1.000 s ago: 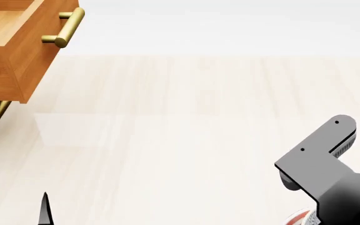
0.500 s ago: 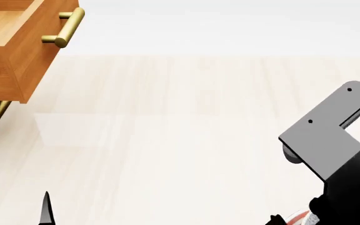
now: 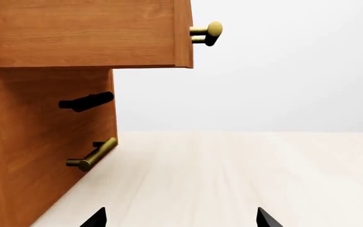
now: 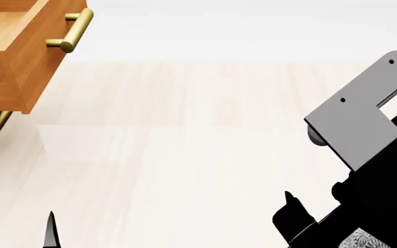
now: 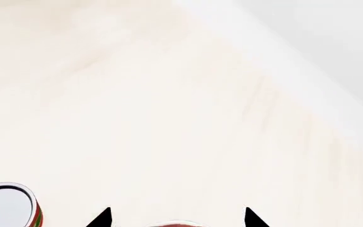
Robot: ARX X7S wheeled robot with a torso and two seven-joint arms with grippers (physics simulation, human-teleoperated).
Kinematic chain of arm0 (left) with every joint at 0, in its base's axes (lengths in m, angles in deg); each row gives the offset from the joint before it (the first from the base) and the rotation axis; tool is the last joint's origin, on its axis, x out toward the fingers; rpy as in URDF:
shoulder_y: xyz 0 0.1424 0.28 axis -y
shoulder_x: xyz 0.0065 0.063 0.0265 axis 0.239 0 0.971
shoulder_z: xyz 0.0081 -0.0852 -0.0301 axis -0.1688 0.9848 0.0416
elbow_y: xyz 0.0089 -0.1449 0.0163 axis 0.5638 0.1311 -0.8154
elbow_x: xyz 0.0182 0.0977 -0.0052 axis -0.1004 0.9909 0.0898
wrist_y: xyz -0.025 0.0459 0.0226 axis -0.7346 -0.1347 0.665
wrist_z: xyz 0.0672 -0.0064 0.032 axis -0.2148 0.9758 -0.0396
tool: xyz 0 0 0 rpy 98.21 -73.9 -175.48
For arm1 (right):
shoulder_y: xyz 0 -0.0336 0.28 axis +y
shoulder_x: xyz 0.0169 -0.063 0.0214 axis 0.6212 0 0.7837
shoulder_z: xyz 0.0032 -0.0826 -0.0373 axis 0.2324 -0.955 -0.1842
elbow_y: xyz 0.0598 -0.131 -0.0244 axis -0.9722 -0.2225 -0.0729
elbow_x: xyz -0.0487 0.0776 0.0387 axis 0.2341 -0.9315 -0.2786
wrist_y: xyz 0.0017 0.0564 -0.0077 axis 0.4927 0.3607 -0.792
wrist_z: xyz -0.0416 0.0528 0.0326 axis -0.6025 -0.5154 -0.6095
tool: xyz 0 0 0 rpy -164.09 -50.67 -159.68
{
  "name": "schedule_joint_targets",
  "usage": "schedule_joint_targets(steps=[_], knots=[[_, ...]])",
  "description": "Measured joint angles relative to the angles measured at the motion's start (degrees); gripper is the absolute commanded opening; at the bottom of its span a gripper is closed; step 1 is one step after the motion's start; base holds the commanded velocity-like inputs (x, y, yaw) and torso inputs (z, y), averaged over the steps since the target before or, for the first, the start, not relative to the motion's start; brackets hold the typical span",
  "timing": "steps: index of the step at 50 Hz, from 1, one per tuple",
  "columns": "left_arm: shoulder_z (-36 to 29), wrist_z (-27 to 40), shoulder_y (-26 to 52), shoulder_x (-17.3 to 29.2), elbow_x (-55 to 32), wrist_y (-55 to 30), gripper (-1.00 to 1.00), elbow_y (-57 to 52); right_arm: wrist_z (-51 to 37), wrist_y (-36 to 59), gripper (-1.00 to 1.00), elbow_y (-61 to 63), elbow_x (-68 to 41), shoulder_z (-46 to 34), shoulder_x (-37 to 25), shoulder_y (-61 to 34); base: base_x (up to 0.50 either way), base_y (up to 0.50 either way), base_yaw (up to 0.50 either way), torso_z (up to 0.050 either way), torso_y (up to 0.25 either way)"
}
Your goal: Put the bowl on the plate.
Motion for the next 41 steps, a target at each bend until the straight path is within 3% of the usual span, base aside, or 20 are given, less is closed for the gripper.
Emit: schedule_joint_targets(steps=[41], knots=[[-0.74, 0.43, -0.37, 0.56, 0.05, -0.33, 1.00, -1.47, 5.51, -11.35, 1.00, 5.33, 9.20, 3.42, -0.67, 3.91, 0.00, 0.00, 0.00, 0.000, 0.000]])
